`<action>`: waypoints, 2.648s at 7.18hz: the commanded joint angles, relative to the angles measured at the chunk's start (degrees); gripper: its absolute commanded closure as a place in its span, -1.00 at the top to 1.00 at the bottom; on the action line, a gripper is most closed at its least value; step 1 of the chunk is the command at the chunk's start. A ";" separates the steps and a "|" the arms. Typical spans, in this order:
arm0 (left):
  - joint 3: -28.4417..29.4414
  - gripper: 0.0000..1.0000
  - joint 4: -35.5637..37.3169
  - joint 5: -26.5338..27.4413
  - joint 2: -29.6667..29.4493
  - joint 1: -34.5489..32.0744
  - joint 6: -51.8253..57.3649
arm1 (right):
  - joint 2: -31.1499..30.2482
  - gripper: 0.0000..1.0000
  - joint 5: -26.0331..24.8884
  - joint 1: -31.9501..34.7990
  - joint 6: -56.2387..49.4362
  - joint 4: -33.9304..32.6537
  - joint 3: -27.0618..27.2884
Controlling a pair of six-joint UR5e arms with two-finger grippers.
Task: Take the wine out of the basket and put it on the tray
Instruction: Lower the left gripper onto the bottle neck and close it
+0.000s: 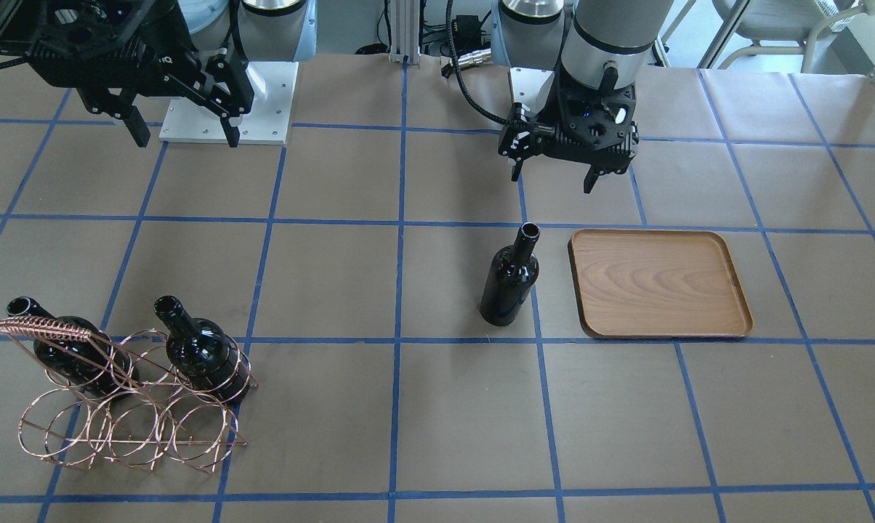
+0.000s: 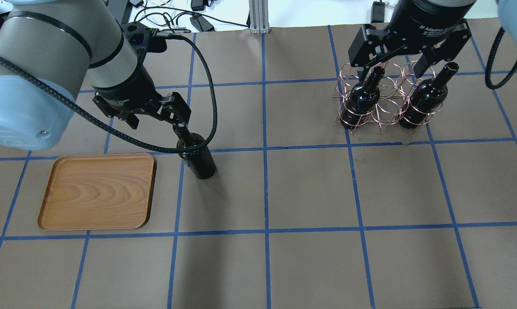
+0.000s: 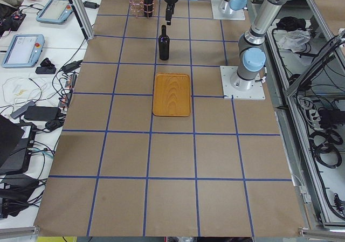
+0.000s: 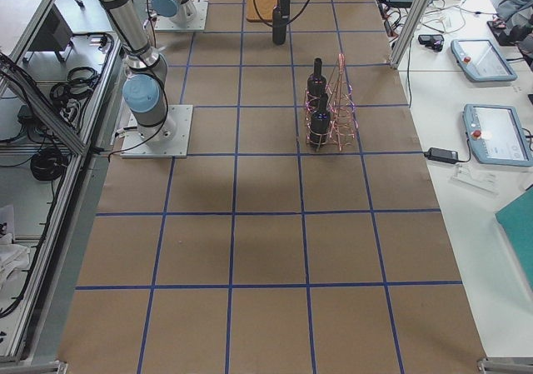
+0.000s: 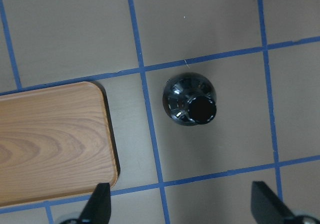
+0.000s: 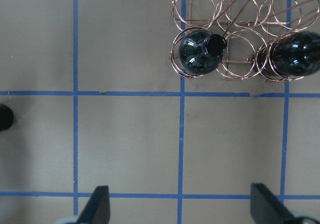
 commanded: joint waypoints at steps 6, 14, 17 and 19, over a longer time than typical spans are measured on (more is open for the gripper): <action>-3.93 0.68 6.99 -1.77 -8.78 -0.41 0.22 | -0.51 1.00 -1.70 0.12 -1.51 0.67 0.26; -3.58 0.48 8.59 -1.94 -9.23 -0.49 0.74 | -0.42 1.00 -1.69 0.20 2.63 0.76 0.35; -3.50 0.37 8.49 -1.85 -9.40 -0.50 0.74 | -0.42 1.00 -1.70 0.20 2.63 0.76 0.35; -3.41 -0.53 8.49 -2.03 -9.49 -0.50 0.74 | -0.42 1.00 -1.70 0.20 2.63 0.76 0.35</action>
